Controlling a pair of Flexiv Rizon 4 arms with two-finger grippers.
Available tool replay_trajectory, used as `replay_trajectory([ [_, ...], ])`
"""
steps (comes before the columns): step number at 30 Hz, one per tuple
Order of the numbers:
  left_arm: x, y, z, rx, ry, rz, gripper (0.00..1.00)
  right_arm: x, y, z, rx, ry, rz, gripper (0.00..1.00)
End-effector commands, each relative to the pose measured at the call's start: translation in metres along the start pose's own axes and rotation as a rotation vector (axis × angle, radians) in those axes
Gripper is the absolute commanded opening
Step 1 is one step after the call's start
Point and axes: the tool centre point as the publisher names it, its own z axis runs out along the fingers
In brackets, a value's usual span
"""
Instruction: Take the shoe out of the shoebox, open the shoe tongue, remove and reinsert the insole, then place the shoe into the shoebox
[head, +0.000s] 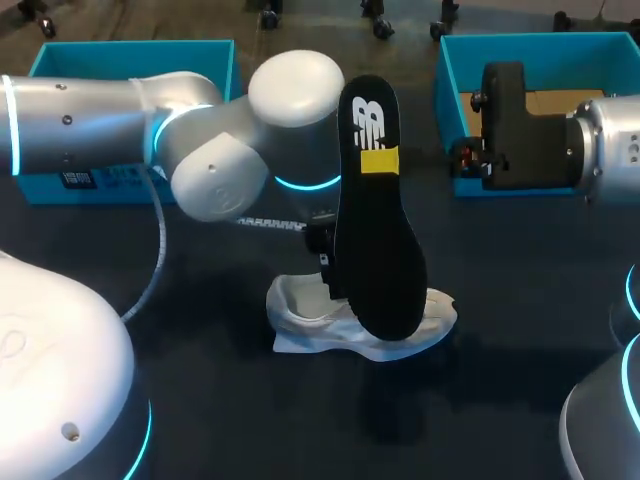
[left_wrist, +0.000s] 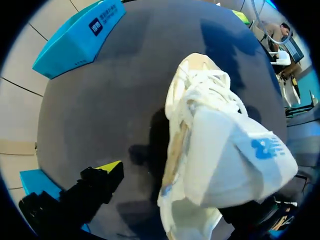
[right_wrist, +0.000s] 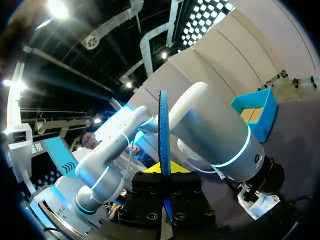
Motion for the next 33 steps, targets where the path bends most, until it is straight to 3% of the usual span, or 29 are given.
replay_trajectory([
  [1,-0.01,-0.002,0.013,-0.012,0.038,0.015,0.75,0.0,-0.001,0.002,-0.001,-0.003,0.001,0.0],
  [2,-0.01,-0.002,0.014,-0.014,0.034,0.015,0.75,0.0,-0.001,0.002,-0.001,-0.003,0.001,0.0],
  [3,-0.01,-0.001,0.016,-0.018,0.038,0.018,0.68,0.0,-0.001,0.002,-0.001,-0.003,0.001,0.0],
  [4,-0.009,0.0,0.018,-0.019,0.038,0.019,0.53,0.0,-0.001,0.002,-0.001,-0.003,0.001,0.0],
  [15,-0.001,-0.001,0.031,-0.037,0.072,0.01,0.4,0.0,-0.001,0.002,-0.001,-0.003,0.001,0.0],
  [17,0.002,0.001,0.029,-0.034,0.081,0.008,0.17,0.0,-0.001,0.002,-0.001,-0.003,0.001,0.0],
  [18,0.003,0.002,0.028,-0.032,0.085,0.009,0.0,0.0,-0.001,0.002,-0.001,-0.003,0.001,0.0],
  [26,-0.003,0.007,0.02,-0.038,0.182,0.059,0.0,0.0,-0.001,0.002,-0.001,-0.003,0.001,0.0],
  [30,-0.009,0.011,0.006,-0.074,0.325,0.248,0.0,0.0,-0.001,0.002,-0.001,-0.003,0.001,0.0],
  [33,-0.012,0.014,-0.002,-0.146,0.447,0.468,0.0,0.0,-0.001,0.002,-0.001,-0.003,0.001,0.0],
])
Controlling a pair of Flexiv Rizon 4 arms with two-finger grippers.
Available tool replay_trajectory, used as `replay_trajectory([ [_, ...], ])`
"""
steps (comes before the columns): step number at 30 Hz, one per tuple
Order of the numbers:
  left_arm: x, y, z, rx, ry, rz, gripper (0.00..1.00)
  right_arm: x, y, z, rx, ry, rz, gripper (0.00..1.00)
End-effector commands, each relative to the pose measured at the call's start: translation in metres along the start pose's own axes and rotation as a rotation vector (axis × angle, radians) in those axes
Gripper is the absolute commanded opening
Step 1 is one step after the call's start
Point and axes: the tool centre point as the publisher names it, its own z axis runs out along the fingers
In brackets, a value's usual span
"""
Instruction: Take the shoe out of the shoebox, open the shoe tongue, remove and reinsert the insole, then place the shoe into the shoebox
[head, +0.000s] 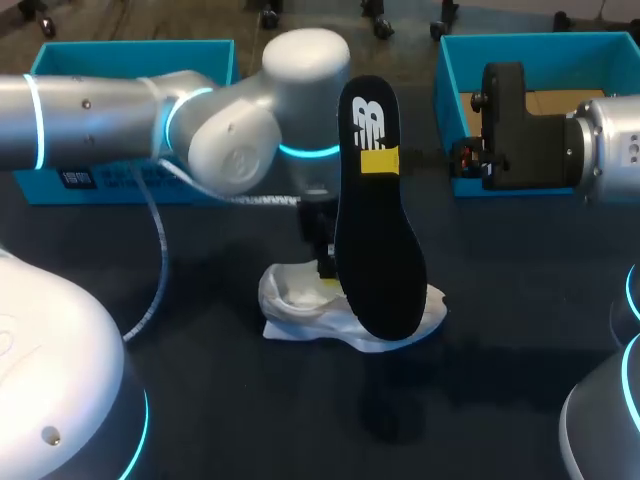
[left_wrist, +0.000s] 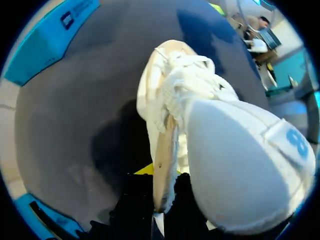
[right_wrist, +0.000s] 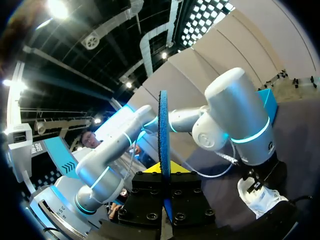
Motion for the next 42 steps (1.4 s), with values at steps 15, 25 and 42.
replay_trajectory([
  [15,-0.001,0.006,-0.042,-0.129,0.439,1.002,0.0,0.0,-0.001,0.002,-0.001,-0.003,0.001,0.0],
  [25,0.001,0.005,-0.043,-0.124,0.421,1.021,0.0,0.0,-0.001,0.002,-0.001,-0.003,0.001,0.0],
  [42,-0.014,-0.012,-0.053,-0.234,0.408,1.243,0.0,0.0,-0.001,0.002,-0.001,-0.003,0.001,0.0],
])
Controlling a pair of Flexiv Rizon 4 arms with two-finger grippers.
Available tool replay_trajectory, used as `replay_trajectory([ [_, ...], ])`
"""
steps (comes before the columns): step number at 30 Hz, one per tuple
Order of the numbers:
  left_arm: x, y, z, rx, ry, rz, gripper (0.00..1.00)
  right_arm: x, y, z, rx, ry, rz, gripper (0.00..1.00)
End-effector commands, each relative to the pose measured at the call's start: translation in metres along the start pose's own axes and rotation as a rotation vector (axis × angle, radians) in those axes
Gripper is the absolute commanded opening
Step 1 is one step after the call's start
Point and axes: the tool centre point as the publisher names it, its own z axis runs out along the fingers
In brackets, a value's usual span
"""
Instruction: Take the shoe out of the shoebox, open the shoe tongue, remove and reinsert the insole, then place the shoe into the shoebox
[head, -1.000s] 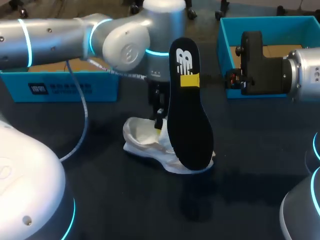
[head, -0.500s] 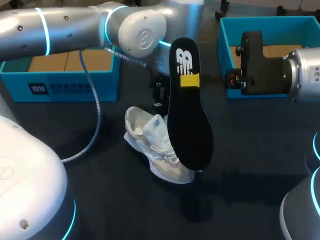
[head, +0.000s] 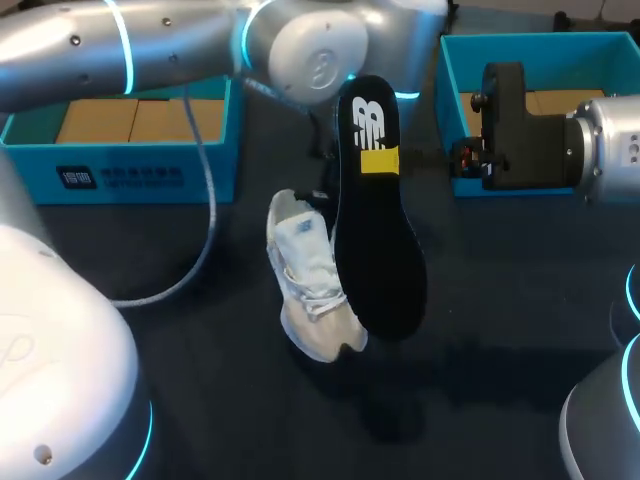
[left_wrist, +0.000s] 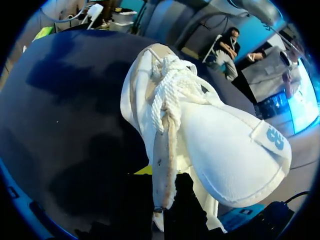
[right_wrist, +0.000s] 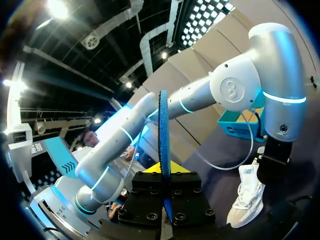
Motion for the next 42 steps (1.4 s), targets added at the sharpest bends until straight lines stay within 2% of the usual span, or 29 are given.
replay_trajectory([
  [1,-0.008,-0.004,-0.006,-0.051,0.034,0.014,0.0,0.0,-0.001,0.002,-0.001,-0.003,0.001,0.0],
  [7,-0.018,-0.01,0.0,-0.148,0.071,0.112,0.0,0.0,-0.001,0.002,-0.001,-0.003,0.001,0.0],
  [17,-0.04,-0.014,0.018,-0.192,0.085,0.145,0.0,0.0,-0.001,0.002,-0.001,-0.003,0.001,0.0],
  [30,-0.053,-0.014,0.039,-0.221,0.09,0.118,0.0,0.0,-0.001,0.002,-0.001,-0.003,0.001,0.0],
  [31,-0.053,-0.014,0.039,-0.212,0.095,0.122,0.17,0.0,-0.001,0.002,-0.001,-0.003,0.001,0.0],
  [32,-0.053,-0.014,0.04,-0.207,0.096,0.123,0.49,0.0,-0.001,0.002,-0.001,-0.003,0.001,0.0],
  [33,-0.053,-0.013,0.039,-0.195,0.095,0.124,1.0,0.0,-0.001,0.002,-0.001,-0.003,0.001,0.0],
  [38,-0.054,-0.013,0.031,-0.18,0.083,0.125,1.0,0.0,-0.001,0.002,-0.001,-0.003,0.001,0.0],
  [42,-0.052,-0.009,0.009,-0.155,0.029,0.124,1.0,0.0,-0.001,0.002,-0.001,-0.003,0.001,0.0],
])
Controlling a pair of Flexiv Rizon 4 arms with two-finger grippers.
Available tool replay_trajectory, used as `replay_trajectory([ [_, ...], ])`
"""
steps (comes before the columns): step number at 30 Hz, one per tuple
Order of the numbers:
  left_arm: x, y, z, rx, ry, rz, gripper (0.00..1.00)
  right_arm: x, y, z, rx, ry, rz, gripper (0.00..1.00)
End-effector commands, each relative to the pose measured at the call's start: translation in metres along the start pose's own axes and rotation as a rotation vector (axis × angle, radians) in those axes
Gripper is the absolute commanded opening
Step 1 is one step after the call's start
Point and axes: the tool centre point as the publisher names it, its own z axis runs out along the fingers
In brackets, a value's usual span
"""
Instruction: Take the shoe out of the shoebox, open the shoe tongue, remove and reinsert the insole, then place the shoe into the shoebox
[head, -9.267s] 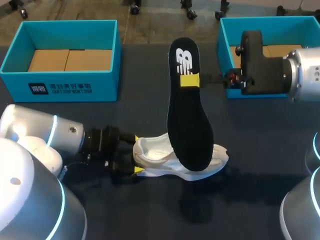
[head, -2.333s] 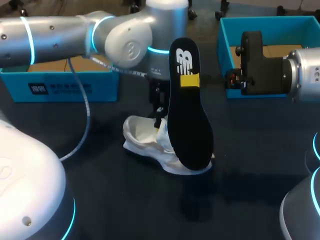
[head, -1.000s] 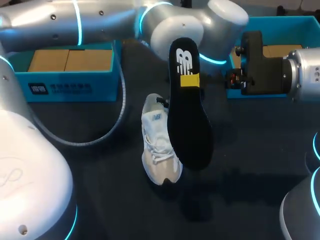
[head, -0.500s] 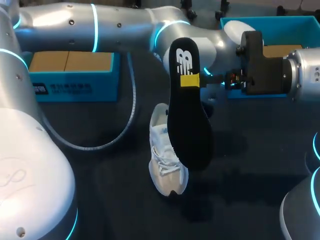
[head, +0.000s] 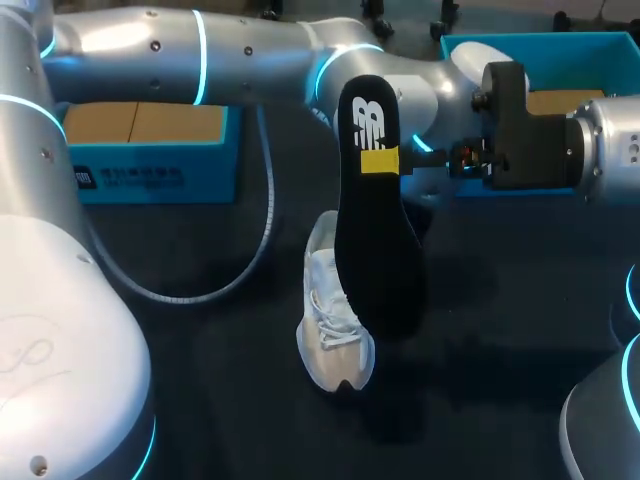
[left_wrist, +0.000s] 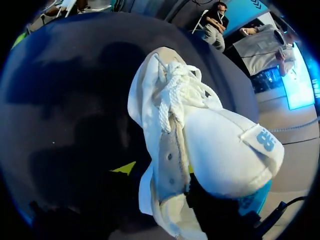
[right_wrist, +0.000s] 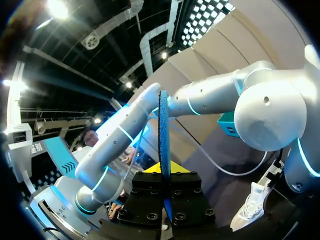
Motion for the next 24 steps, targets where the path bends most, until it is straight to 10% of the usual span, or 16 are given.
replay_trajectory([
  [1,0.01,0.008,-0.019,0.013,-0.047,-0.004,1.0,0.0,-0.001,0.002,-0.001,-0.003,0.001,0.0],
  [14,0.029,0.036,-0.109,0.062,-0.387,-0.089,1.0,0.0,-0.001,0.002,-0.001,-0.003,0.001,0.0],
  [24,0.049,0.04,-0.163,0.072,-0.646,-0.061,1.0,-0.031,0.013,-0.051,-0.217,-0.096,0.077,0.0],
])
